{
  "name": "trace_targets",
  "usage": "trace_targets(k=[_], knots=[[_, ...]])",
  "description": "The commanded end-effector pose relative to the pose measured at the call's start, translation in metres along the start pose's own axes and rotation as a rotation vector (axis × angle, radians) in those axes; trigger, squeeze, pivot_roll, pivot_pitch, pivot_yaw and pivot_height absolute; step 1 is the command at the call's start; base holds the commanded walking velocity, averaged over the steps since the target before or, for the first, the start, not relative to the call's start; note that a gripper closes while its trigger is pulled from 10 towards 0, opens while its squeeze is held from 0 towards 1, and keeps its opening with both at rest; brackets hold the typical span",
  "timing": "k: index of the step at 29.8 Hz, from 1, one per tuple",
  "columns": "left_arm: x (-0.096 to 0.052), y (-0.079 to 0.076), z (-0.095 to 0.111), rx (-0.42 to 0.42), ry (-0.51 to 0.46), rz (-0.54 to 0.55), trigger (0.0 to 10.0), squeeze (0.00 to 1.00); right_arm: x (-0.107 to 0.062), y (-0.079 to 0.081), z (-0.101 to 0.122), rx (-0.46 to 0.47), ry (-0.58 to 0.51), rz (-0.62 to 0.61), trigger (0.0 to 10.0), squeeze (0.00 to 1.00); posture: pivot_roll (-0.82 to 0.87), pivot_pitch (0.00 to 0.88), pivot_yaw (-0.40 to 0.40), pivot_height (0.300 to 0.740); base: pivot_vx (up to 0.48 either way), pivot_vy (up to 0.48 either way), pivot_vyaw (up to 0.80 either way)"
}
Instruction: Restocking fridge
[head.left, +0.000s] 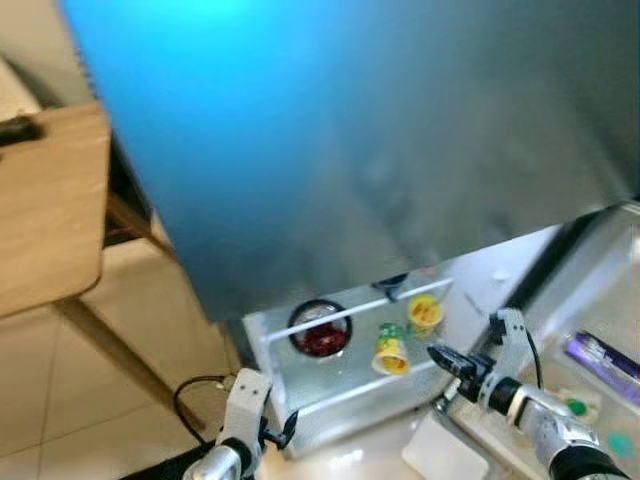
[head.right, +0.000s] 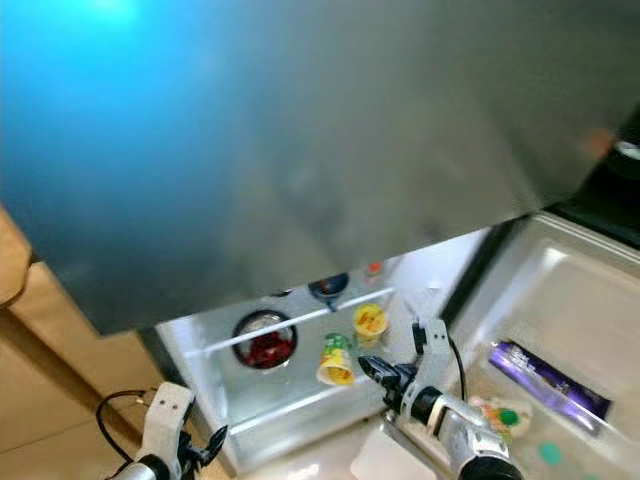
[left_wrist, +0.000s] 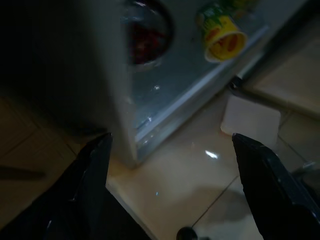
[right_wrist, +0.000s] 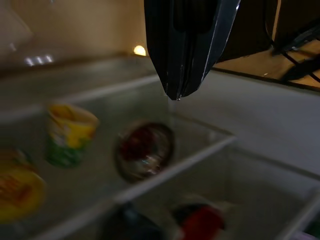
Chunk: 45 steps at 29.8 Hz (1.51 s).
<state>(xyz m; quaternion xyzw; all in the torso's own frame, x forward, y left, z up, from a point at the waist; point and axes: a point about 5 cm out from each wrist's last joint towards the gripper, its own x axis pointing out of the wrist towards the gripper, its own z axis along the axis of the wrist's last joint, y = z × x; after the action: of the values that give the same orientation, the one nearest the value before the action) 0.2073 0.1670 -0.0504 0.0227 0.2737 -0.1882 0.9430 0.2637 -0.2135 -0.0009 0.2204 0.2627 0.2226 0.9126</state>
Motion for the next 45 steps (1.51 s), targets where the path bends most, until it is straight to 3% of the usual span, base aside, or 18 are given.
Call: trace_targets(k=[1, 5, 8, 12, 24, 31, 45], knots=[[-0.013, 0.009, -0.02, -0.015, 0.081, 0.043, 10.0, 0.0, -0.004, -0.005, -0.015, 0.008, 0.049, -0.049, 10.0, 0.0, -0.04, 0.011, 0.001, 0.74, 0.0, 0.0, 0.0], [-0.019, 0.01, -0.034, -0.049, 0.137, 0.071, 10.0, 0.0, -0.015, -0.016, -0.038, -0.004, 0.148, -0.191, 10.0, 0.0, -0.04, 0.002, -0.003, 0.74, 0.0, 0.0, -0.23], [-0.031, 0.01, -0.055, -0.112, 0.228, 0.126, 10.0, 0.0, -0.03, -0.022, -0.068, -0.038, 0.279, -0.293, 10.0, 0.0, -0.05, 0.0, -0.008, 0.74, 0.0, 0.0, 0.0], [-0.037, 0.01, -0.065, -0.134, 0.273, 0.149, 10.0, 0.0, -0.036, -0.023, -0.08, -0.022, 0.313, -0.315, 10.0, 0.0, -0.05, 0.0, -0.01, 0.74, 0.0, 0.0, 0.0], [-0.054, 0.01, -0.088, -0.214, 0.375, 0.22, 10.0, 0.0, -0.074, -0.033, -0.129, -0.005, 0.486, -0.57, 10.0, 0.0, -0.04, 0.001, -0.011, 0.74, -0.335, 0.0, 0.0], [-0.054, 0.01, -0.088, -0.229, 0.381, 0.23, 10.0, 0.0, -0.085, -0.033, -0.142, -0.001, 0.534, -0.616, 10.0, 0.0, -0.05, 0.002, -0.011, 0.74, -0.358, 0.0, 0.0], [-0.05, 0.008, -0.085, -0.228, 0.371, 0.213, 10.0, 0.0, -0.085, -0.032, -0.143, -0.037, 0.554, -0.616, 10.0, 0.0, -0.05, 0.002, -0.011, 0.74, -0.179, 0.0, 0.0]])
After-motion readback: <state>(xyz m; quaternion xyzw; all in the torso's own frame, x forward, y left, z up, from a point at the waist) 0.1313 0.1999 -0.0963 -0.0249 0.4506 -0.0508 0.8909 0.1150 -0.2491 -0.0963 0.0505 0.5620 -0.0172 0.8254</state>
